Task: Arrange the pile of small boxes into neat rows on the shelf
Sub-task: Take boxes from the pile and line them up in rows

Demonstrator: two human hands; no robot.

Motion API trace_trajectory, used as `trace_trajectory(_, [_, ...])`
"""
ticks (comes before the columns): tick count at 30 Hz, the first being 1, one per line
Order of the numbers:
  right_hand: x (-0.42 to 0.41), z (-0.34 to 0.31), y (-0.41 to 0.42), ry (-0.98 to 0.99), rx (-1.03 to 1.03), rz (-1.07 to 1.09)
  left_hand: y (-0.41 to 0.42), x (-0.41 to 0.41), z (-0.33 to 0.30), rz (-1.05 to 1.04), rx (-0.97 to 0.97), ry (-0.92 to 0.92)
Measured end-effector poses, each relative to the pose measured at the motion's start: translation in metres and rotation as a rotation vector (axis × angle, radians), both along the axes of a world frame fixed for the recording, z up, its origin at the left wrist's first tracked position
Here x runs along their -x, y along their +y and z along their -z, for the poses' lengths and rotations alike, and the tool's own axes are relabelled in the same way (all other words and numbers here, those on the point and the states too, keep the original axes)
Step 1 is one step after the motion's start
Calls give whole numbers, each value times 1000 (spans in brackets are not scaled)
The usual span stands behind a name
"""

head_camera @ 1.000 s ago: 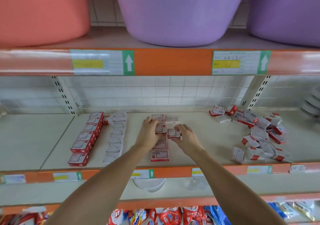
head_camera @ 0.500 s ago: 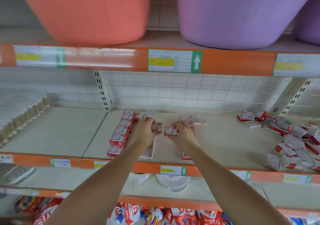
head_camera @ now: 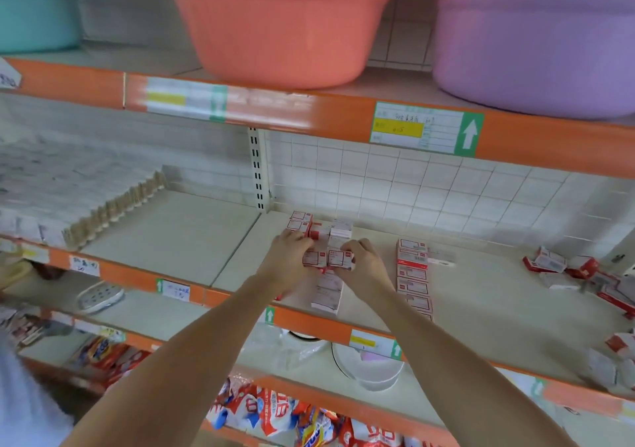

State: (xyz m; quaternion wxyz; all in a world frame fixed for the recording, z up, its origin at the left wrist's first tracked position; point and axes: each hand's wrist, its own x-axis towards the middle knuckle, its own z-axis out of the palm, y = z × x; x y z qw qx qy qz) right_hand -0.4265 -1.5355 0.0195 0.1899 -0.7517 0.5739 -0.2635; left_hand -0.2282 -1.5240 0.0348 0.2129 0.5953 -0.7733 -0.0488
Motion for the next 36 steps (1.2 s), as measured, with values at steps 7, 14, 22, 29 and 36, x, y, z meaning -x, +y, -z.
trace_trajectory(7, [-38, 5, 6, -1, -13, -99, 33, -38, -27, -5, -228, 88])
trace_trajectory(14, [-63, 9, 20, -9, 63, -141, 58, -66, -15, -144, -269, 120])
trace_trajectory(22, [-64, 7, 20, -30, 46, -131, 52, -55, -6, -132, -223, 86])
trace_trajectory(29, [-57, 9, 13, -36, 44, -125, 45, -56, -6, -131, -250, 108])
trace_trajectory(36, [-51, 8, 6, -66, 26, -96, 30, -53, -15, -89, -339, 40])
